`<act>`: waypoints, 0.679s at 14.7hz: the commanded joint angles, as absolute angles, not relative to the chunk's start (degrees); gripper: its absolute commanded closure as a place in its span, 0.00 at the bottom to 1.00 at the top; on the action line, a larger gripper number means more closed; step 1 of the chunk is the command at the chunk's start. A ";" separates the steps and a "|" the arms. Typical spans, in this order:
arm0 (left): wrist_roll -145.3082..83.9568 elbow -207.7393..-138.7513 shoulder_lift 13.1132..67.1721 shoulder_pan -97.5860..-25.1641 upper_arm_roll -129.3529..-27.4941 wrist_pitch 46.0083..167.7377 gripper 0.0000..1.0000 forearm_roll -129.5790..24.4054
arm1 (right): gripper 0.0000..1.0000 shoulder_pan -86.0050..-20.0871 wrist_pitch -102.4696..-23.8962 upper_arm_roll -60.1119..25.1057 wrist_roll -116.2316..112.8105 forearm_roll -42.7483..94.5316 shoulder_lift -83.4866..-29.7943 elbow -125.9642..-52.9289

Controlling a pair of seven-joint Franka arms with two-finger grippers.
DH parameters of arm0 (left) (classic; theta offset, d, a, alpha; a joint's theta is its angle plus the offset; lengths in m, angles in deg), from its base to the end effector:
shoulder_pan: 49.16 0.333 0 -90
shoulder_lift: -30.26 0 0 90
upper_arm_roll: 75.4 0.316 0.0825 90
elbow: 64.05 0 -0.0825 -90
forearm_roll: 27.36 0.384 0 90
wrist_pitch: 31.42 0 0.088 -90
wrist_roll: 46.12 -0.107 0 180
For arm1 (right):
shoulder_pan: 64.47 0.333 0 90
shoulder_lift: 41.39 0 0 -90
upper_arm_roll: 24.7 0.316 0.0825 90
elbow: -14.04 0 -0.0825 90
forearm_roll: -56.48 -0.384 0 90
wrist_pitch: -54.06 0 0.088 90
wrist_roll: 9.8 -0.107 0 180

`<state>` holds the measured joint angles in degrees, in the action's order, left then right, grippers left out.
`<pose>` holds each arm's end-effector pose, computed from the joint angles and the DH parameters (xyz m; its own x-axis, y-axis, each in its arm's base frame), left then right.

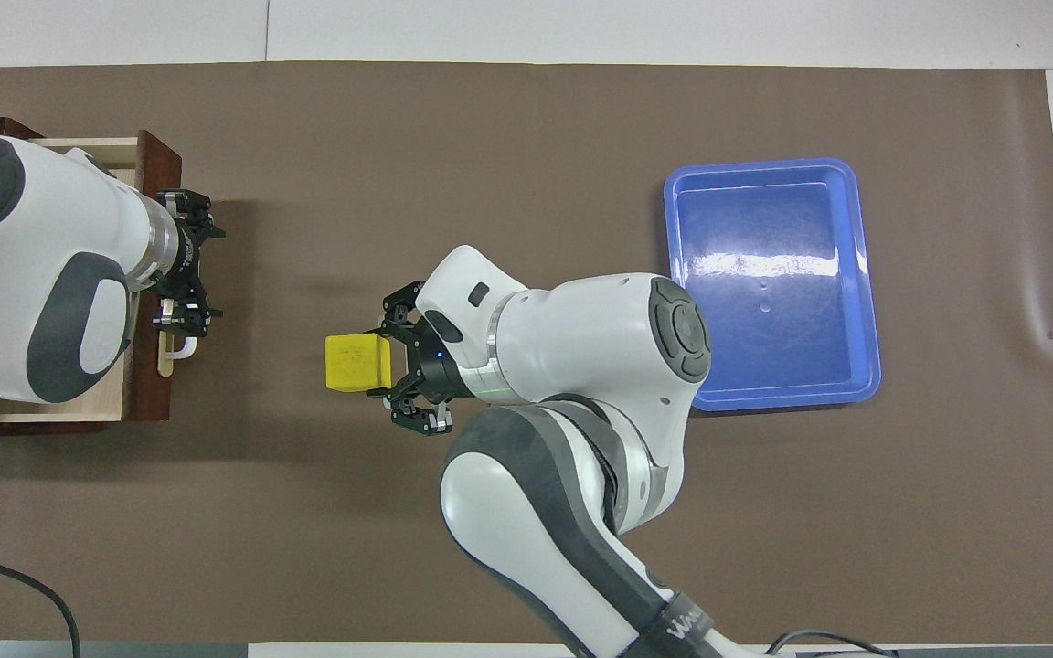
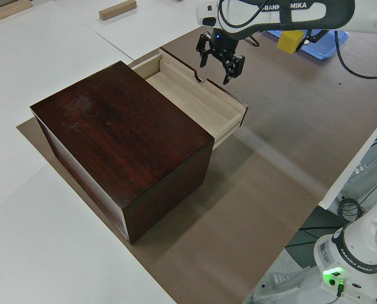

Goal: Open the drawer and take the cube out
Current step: 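Carry the cube with the right gripper while the left gripper withdraws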

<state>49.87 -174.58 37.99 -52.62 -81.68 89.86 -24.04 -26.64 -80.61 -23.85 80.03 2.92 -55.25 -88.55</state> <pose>0.5872 -0.0962 0.4242 0.0918 0.9953 0.0306 0.9940 -0.0934 0.0567 0.5054 0.4183 0.4540 -0.0867 0.6859 0.7225 0.9961 0.0700 0.0530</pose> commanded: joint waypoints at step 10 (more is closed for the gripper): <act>38.88 -173.65 37.55 -38.71 -82.16 90.13 0.00 -17.78 | 1.00 -51.18 -64.68 -24.00 97.16 3.12 -53.43 -93.97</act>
<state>41.82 -173.78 37.94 -42.30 -81.89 90.15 -19.68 -47.02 -65.75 -24.60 94.56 2.93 -55.27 -91.04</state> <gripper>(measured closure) 0.000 0.432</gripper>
